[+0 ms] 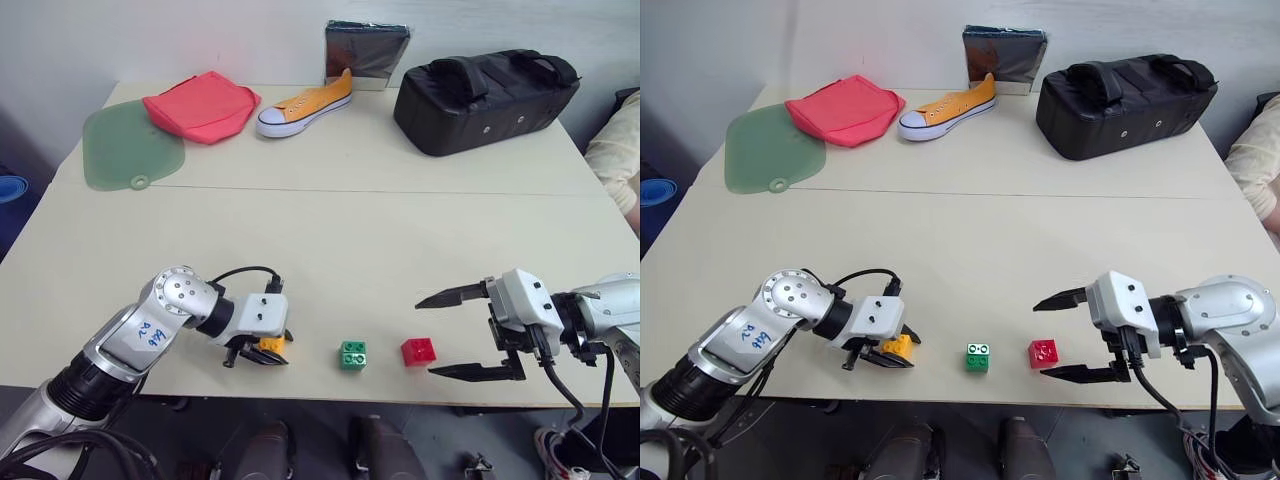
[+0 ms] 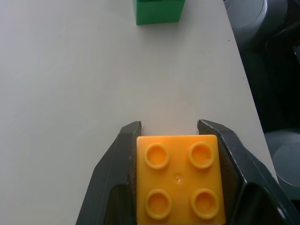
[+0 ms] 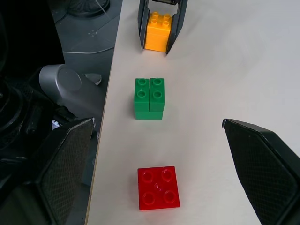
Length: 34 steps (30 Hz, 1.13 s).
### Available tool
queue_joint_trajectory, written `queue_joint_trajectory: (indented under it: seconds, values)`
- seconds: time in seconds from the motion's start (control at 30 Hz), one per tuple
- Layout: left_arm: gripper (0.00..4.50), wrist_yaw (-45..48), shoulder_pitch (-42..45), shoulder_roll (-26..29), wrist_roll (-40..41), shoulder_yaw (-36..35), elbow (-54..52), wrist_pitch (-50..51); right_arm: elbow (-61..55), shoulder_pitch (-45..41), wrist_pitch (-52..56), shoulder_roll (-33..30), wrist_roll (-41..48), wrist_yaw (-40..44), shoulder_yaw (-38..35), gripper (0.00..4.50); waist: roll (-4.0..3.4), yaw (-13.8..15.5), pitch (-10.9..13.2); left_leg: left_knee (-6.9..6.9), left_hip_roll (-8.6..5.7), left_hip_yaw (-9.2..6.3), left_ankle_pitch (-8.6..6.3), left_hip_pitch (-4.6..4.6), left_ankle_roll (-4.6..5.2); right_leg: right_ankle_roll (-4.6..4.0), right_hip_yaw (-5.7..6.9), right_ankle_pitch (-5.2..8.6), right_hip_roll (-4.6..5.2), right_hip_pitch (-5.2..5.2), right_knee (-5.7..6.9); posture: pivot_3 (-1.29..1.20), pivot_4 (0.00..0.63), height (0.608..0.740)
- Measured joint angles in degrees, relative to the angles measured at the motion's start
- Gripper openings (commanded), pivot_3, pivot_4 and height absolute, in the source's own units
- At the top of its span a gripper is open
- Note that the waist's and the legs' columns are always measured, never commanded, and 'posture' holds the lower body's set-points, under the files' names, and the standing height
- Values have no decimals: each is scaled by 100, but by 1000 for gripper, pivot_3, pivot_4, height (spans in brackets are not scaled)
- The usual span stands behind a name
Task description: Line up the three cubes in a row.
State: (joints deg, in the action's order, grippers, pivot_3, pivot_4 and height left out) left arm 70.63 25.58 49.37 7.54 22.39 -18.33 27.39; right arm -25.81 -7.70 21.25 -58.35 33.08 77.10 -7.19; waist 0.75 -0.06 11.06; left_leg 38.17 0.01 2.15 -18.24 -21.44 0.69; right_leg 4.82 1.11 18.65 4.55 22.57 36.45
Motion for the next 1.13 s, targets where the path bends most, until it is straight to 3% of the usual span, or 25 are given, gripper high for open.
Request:
queue_joint_trajectory:
  seconds: [0.27, 0.57, 0.87, 1.13]
  values:
    - [4474, 42, -148, -52, 361, -160, -55, 439, 11, -60, 2, 2, 0, -36, 10, 4500, 0, 2, 0, 3, 0, -1, 0, -1, 1, 0, 0, 0, 0, -1, 1, 0, 150, 740]
    - [4474, 233, -313, 453, 1319, -1132, -504, 1209, 186, 138, -124, -21, -63, 1, -104, 4500, 0, -10, 0, 0, 1, -2, 2, 0, -2, 0, 1, 0, 0, 0, 2, 0, 150, 740]
    - [4474, 1222, -826, 1632, 2240, -2986, -222, 850, 699, 965, -261, -454, -32, 567, -1334, 4500, 0, -3, 0, -2, 2, -2, 1, 8, -1, -2, 3, 1, 2, -10, -7, 0, 150, 740]
    - [4474, 1241, -1079, 1628, 2219, -3533, 529, 194, 1235, 1567, -516, -449, -139, 825, -1958, 4500, -1, -28, 0, -12, 4, 0, -9, 13, 16, -2, 0, 1, 3, -8, -8, 0, 150, 740]
